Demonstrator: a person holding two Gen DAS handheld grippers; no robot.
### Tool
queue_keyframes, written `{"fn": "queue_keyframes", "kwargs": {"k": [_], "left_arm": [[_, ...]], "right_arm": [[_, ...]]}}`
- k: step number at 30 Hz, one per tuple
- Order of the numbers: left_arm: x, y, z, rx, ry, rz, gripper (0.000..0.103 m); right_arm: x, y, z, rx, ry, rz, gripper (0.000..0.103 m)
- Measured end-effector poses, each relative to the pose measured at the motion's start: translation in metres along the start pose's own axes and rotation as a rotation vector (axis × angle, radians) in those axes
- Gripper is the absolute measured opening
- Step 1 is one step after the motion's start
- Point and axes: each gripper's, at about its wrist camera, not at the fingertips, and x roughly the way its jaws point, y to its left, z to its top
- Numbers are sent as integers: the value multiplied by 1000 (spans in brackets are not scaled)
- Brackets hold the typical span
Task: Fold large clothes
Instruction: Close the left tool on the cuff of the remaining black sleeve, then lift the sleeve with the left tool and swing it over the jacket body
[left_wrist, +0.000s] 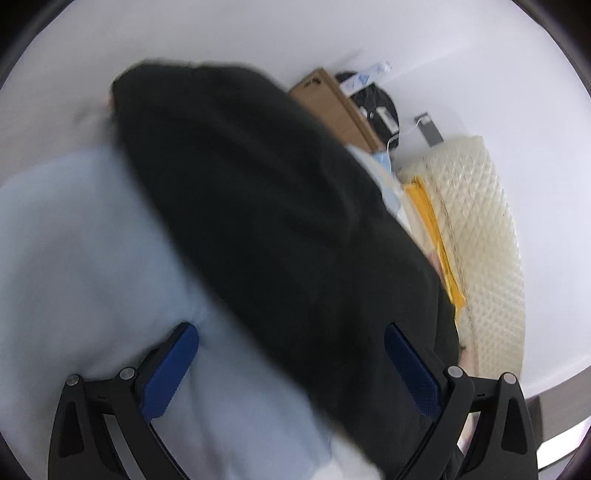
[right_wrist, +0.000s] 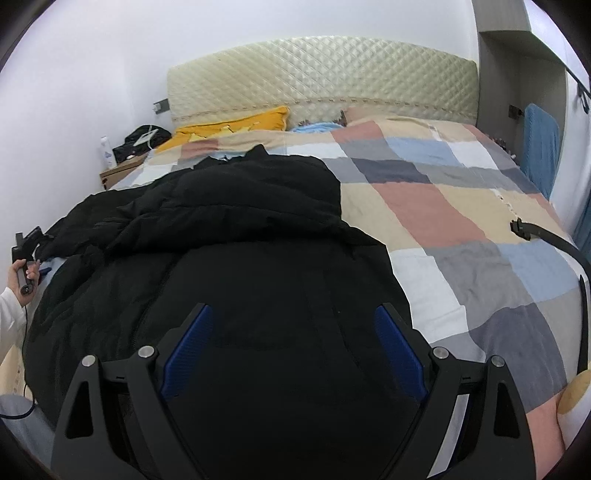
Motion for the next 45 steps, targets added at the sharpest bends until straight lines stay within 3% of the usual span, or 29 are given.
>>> {"fn": "queue_keyframes", "kwargs": {"k": [4, 11, 13, 15, 16, 17, 18, 22, 27, 38, 45], "left_arm": [[13, -14, 18, 30, -79, 64, 102], [30, -13, 28, -30, -188, 165, 95], [32, -16, 30, -24, -199, 200, 78], [27, -19, 32, -36, -196, 217, 43], [23, -21, 33, -41, -199, 222, 35], [17, -24, 34, -40, -205, 228, 20], [9, -31, 36, -30, -212, 235, 15], [-21, -68, 36, 72, -245, 286, 10], [-64, -121, 34, 160, -296, 282, 8], [-147, -260, 2, 333, -354, 184, 7], [-190, -347, -38, 436, -366, 124, 7]], "right_arm": [[11, -6, 1, 33, 21, -14, 89], [21, -9, 2, 54, 43, -26, 89], [20, -7, 3, 50, 41, -19, 89], [18, -6, 4, 48, 33, -15, 89], [17, -6, 4, 51, 30, -9, 89], [17, -7, 4, 53, 27, -4, 89], [14, -8, 5, 57, 21, 3, 89], [4, -11, 4, 71, 0, 24, 89], [-10, -17, 4, 80, -24, 46, 89], [-44, -21, 1, 25, -110, 73, 89], [-63, -28, 1, -12, -160, 87, 89]]}}
